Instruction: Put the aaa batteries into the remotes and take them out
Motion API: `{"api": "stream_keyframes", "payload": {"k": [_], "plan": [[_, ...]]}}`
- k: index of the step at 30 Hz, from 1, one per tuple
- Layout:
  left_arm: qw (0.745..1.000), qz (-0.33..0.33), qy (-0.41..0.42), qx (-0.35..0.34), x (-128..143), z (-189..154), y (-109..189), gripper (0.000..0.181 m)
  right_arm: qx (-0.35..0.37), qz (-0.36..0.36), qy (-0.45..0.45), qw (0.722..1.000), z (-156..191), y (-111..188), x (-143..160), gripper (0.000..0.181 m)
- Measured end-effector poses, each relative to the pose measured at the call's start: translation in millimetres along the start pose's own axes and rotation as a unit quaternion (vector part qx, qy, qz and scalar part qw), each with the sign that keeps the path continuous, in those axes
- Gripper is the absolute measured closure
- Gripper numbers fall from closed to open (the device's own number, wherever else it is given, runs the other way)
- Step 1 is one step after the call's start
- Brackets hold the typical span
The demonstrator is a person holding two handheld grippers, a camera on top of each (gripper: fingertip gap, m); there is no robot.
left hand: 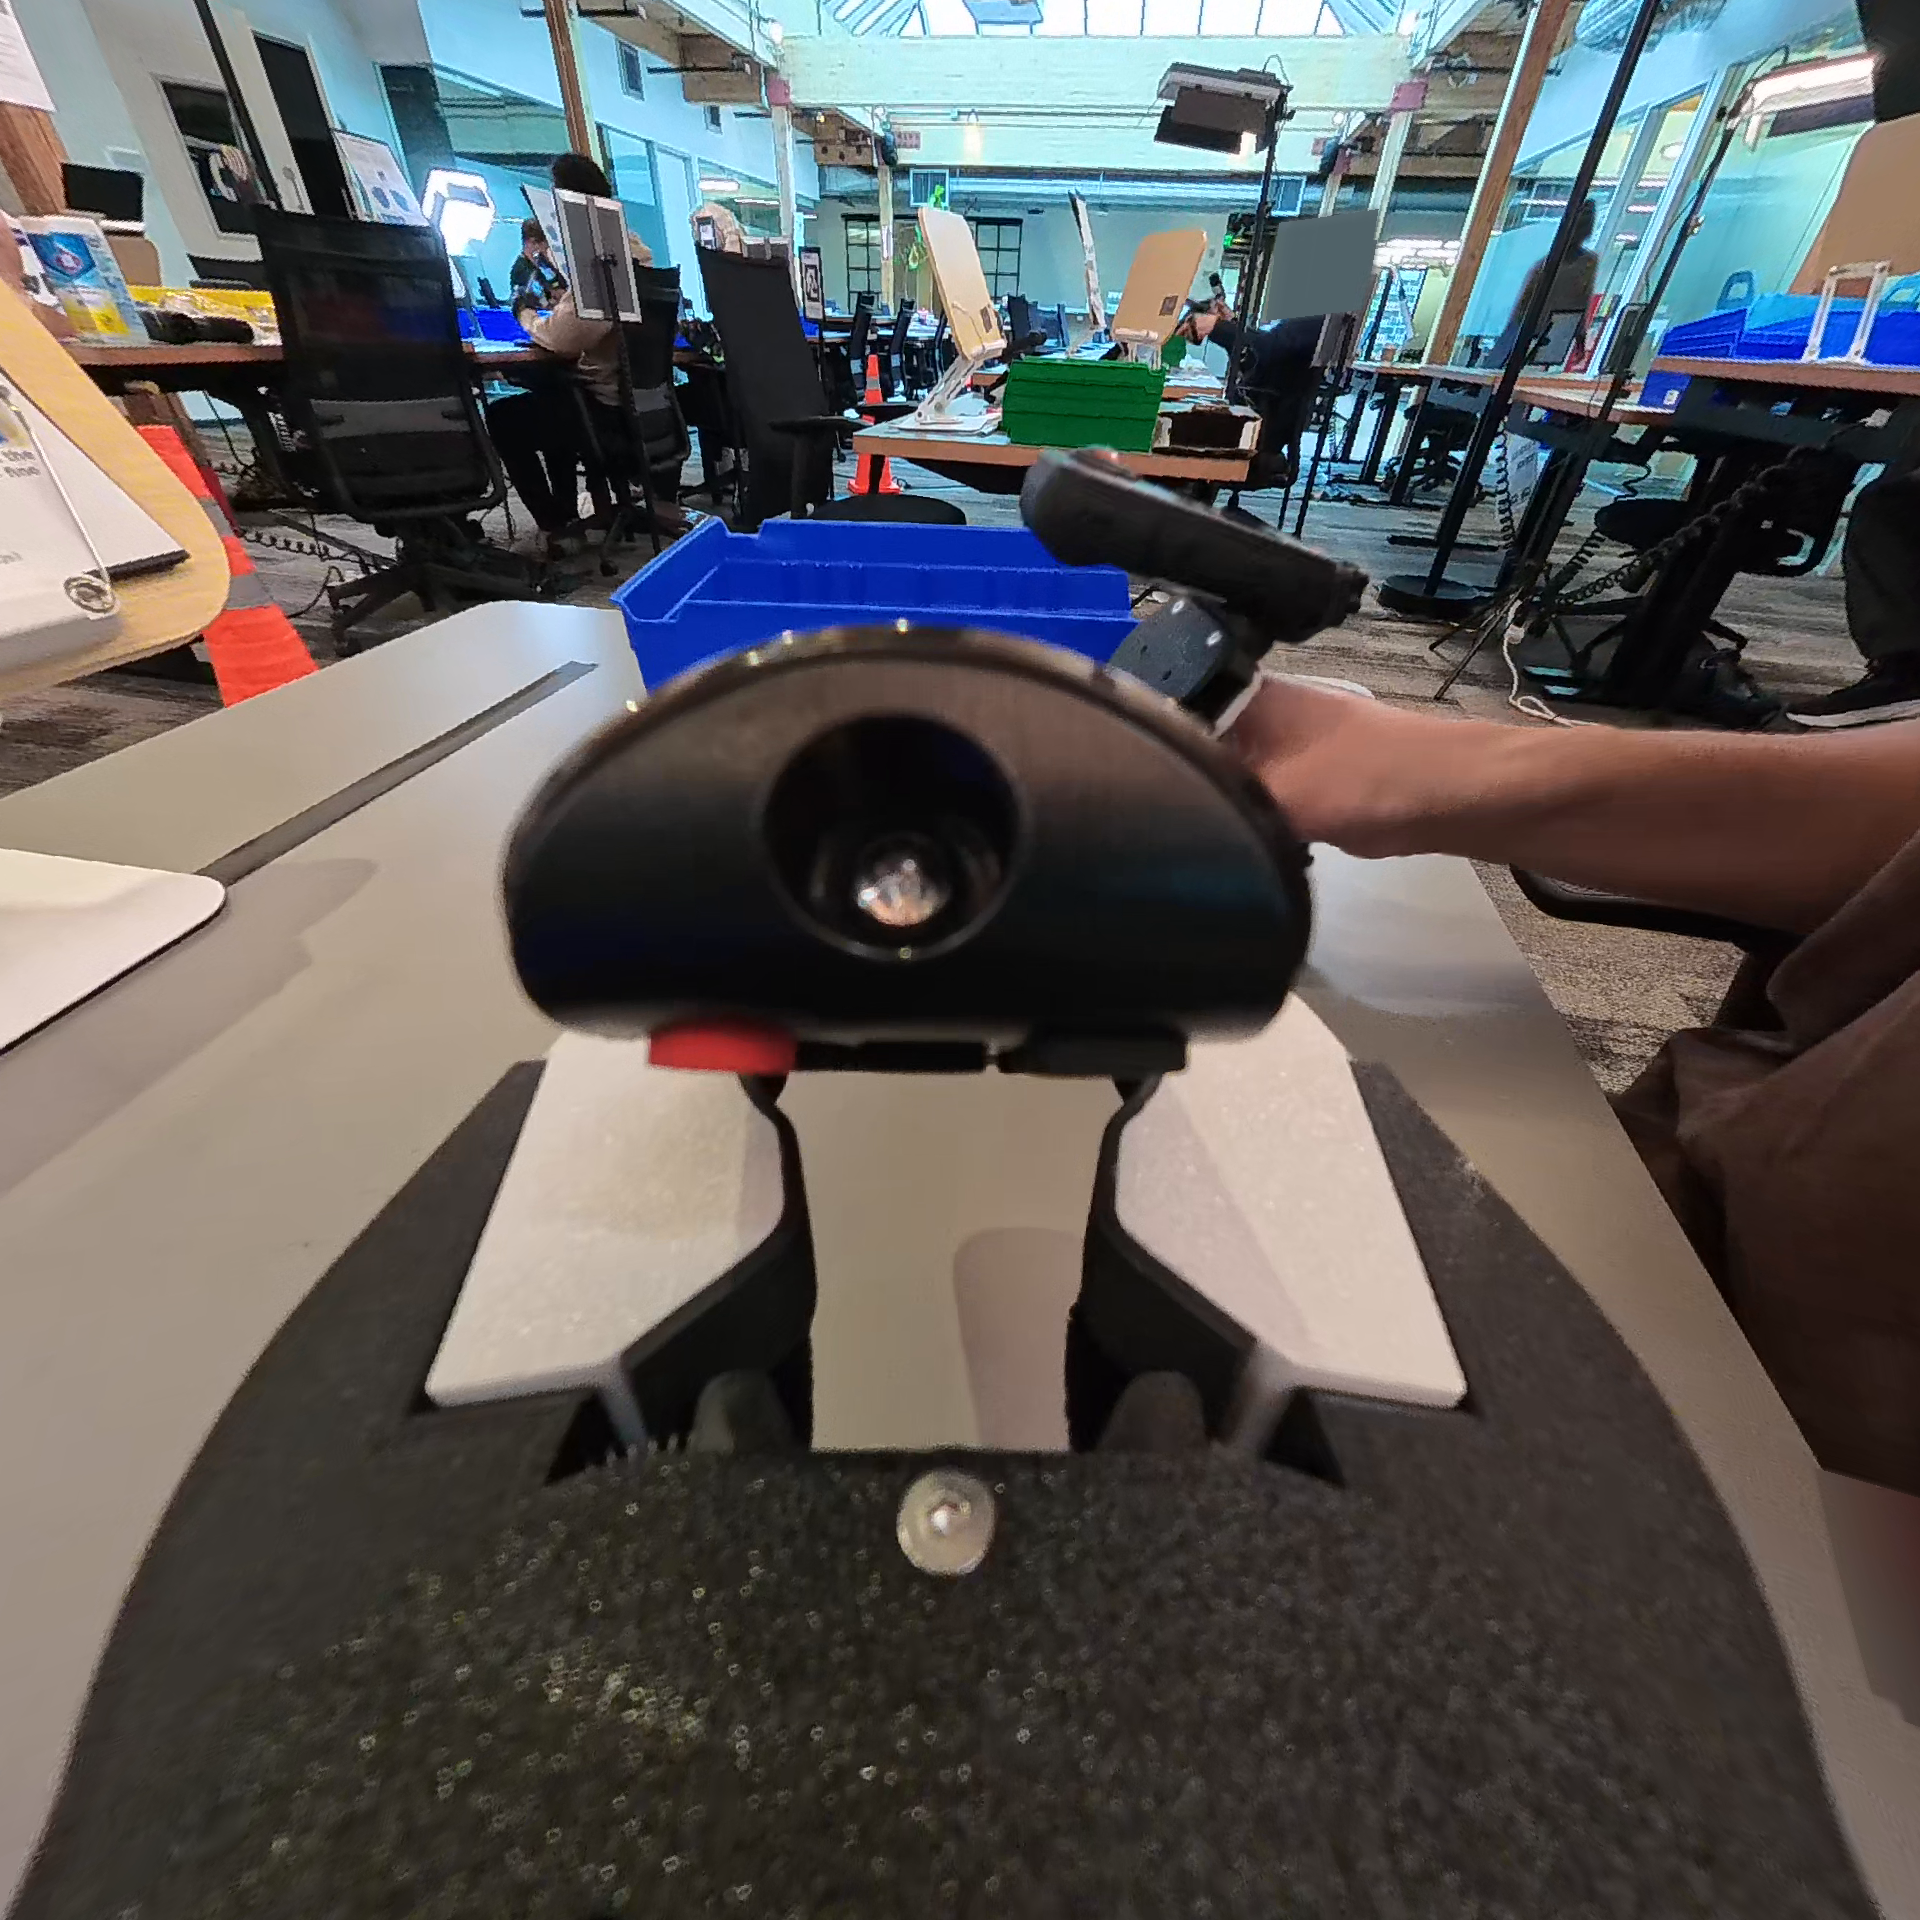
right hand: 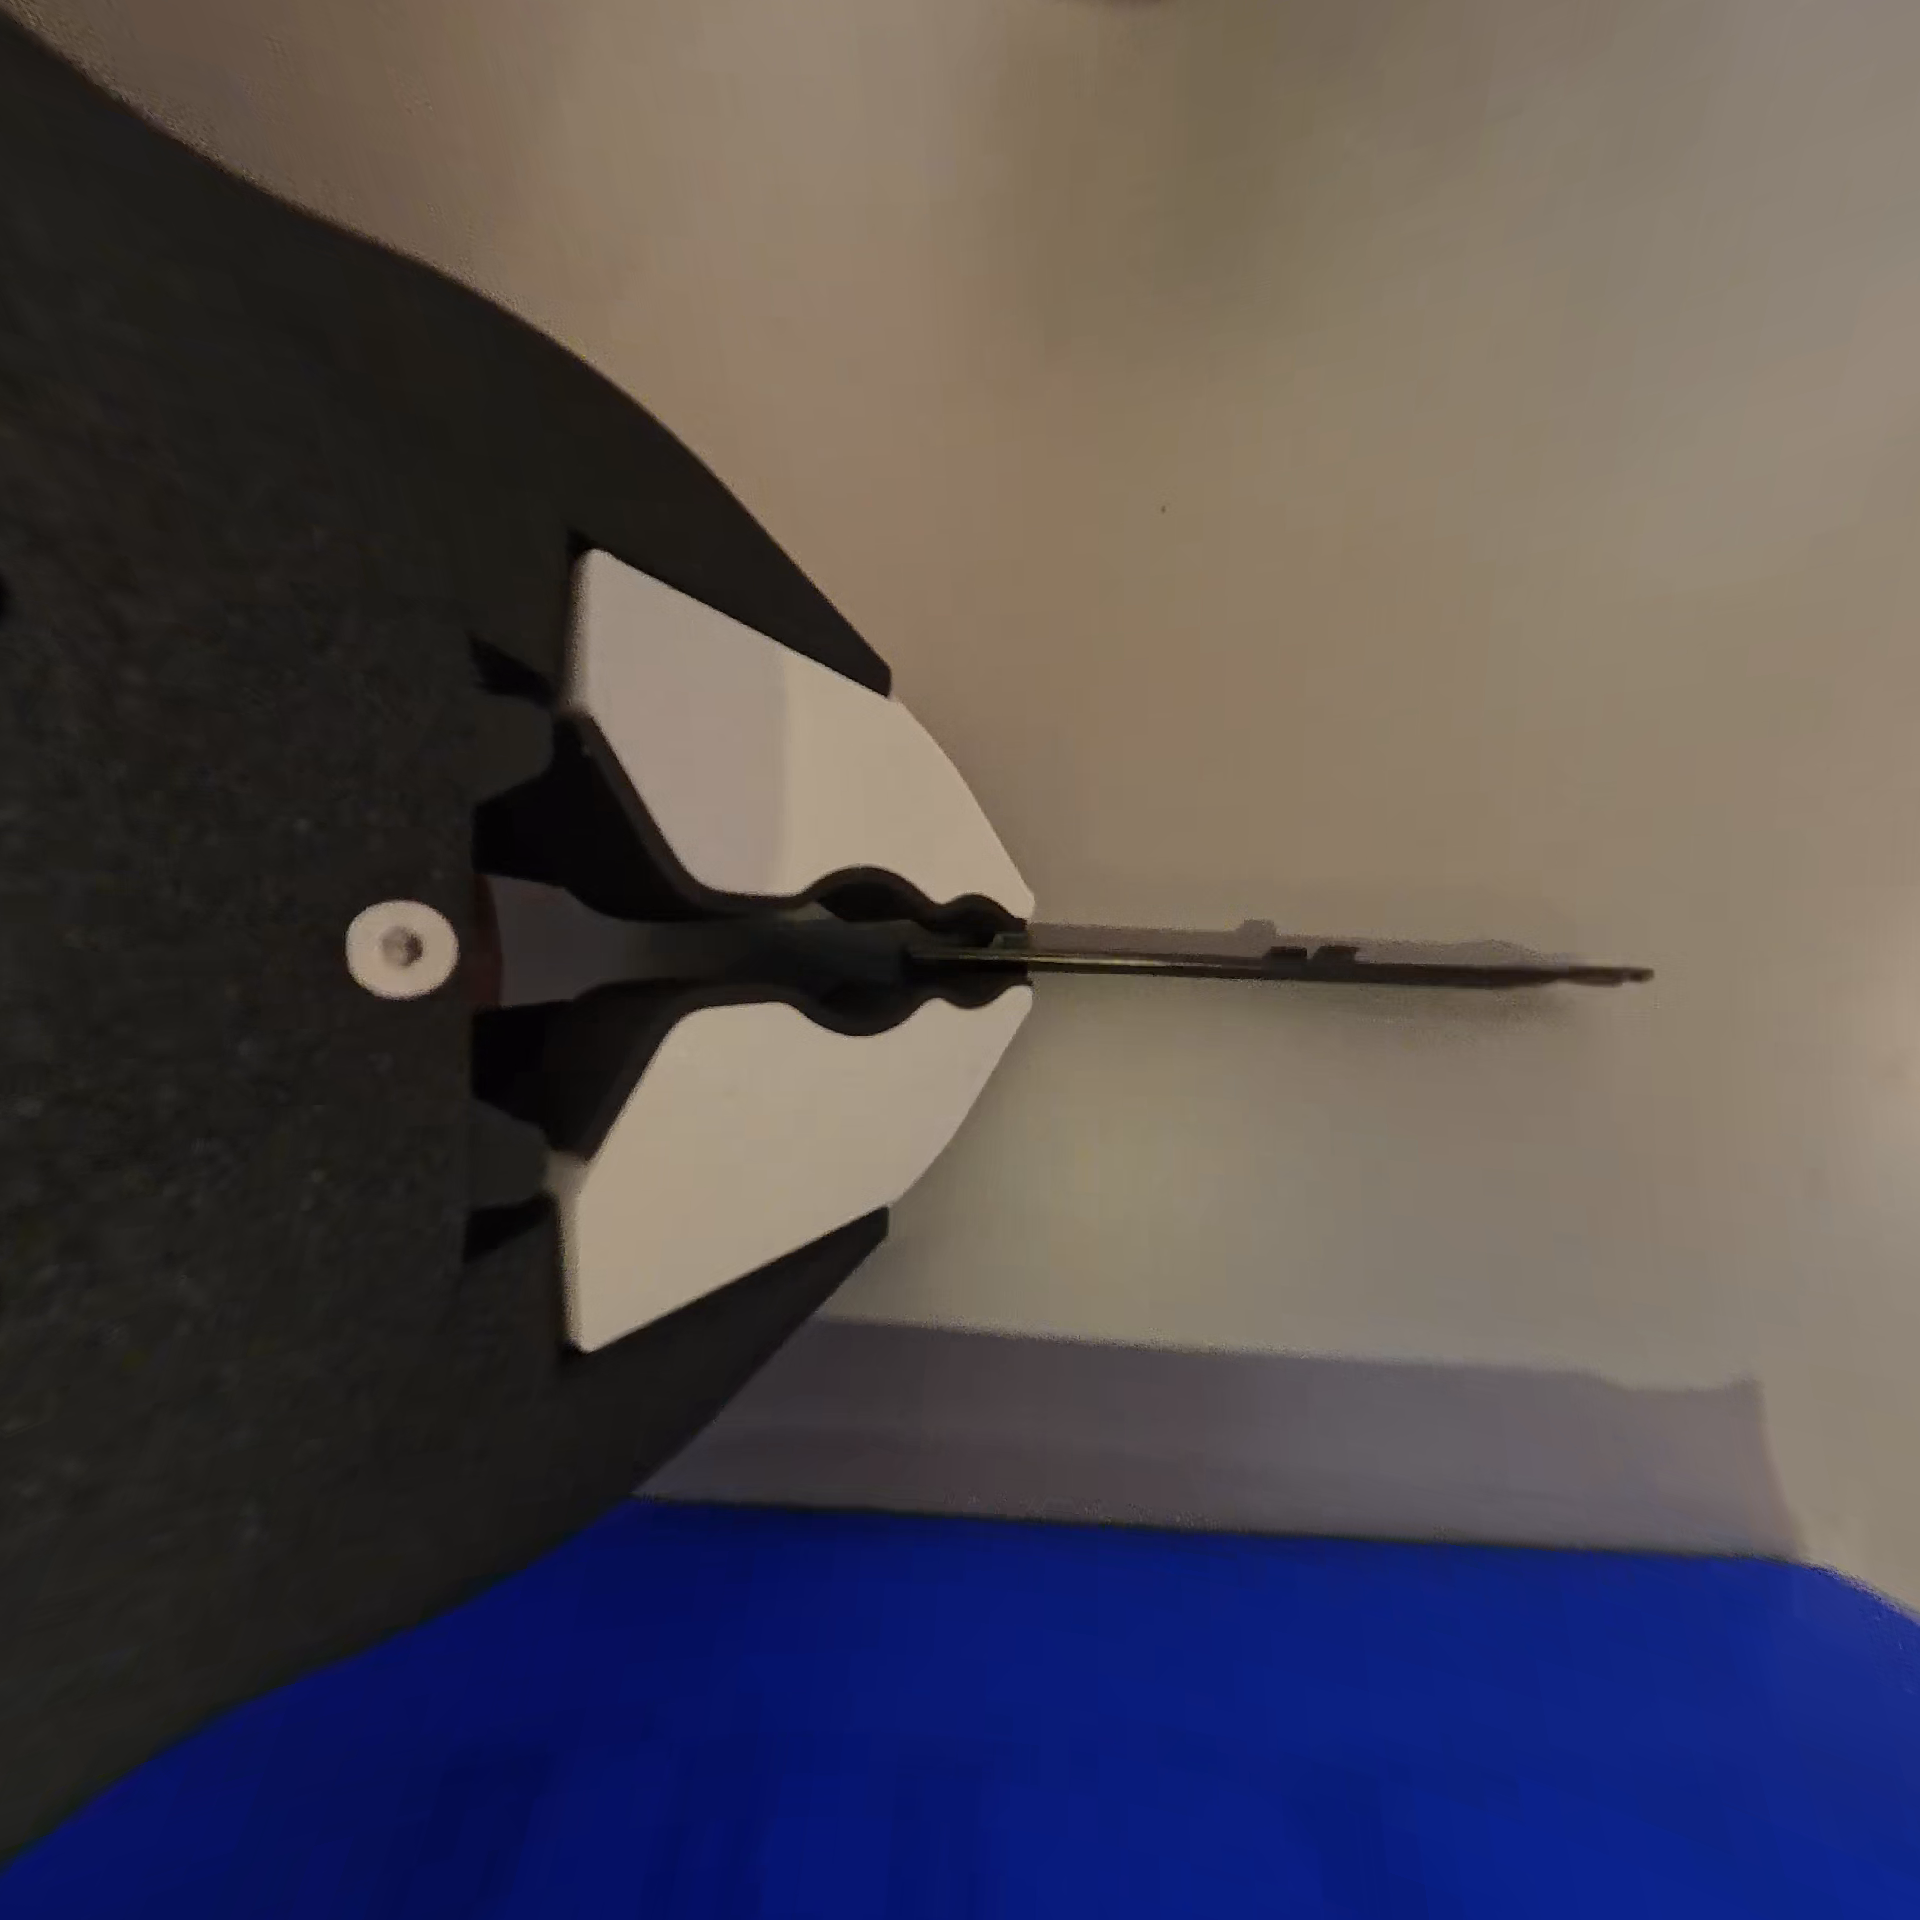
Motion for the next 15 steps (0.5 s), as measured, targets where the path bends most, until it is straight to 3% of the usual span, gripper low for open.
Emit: {"api": "stream_keyframes", "payload": {"k": [3,5,8,10,15], "plan": [[1.0,0.0,0.003,0.0,0.6,1.0,0.1,0.12,0.065,-0.066,0.132,0.987,10.1,13.3,-10.8,0.175],[1.0,0.0,0.009,0.001,0.8,3.0,1.2,0.12,0.099,-0.112,0.271,0.951,25.5,22.2,-13.8,0.175],[1.0,-0.003,0.014,-0.005,0.4,6.5,4.2,0.12,0.125,-0.121,0.448,0.877,40.0,21.4,-6.7,0.175],[1.0,-0.002,0.013,-0.01,-0.3,8.3,6.3,0.12,0.099,-0.1,0.498,0.856,39.6,18.0,-1.4,0.175],[1.0,0.001,0.01,-0.02,-0.7,11.0,8.8,0.12,0.045,-0.07,0.527,0.846,34.4,17.3,5.8,0.166]]}}
Point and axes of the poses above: each gripper's, where its closed fingertips meet, y back along the fingers, x out of its underside, z = x × y across the jaws, the point moved 10 cm from there along y, back along the fingers, and after that the axes turned 4 degrees about x, right-handed, at the moved point
